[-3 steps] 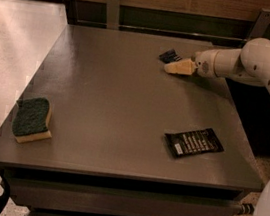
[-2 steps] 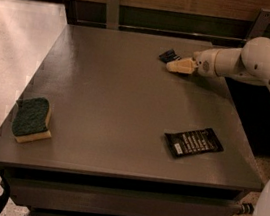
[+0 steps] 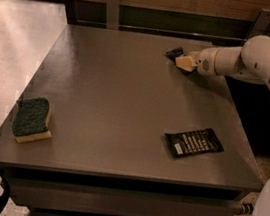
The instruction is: Move rxbar blueberry near sponge
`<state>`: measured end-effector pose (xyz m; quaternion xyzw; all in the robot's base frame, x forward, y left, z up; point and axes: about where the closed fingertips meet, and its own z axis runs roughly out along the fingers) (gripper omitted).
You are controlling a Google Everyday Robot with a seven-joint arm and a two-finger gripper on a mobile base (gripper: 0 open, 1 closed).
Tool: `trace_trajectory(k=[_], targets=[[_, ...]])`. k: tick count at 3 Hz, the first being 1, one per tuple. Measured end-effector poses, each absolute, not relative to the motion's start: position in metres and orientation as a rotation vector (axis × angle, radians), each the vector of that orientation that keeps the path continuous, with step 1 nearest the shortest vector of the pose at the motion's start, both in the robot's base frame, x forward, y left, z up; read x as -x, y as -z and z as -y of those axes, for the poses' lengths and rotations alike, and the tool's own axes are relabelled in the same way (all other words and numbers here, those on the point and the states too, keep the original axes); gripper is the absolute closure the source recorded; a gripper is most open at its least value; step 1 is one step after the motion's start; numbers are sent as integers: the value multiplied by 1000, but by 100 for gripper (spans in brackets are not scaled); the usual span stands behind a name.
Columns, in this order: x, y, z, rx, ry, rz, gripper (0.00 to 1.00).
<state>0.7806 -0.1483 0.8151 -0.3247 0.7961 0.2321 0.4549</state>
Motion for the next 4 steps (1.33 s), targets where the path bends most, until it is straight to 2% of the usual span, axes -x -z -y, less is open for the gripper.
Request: trace_trajectory(k=[4], targets=[[-781, -815, 148, 801, -573, -1964, 100]])
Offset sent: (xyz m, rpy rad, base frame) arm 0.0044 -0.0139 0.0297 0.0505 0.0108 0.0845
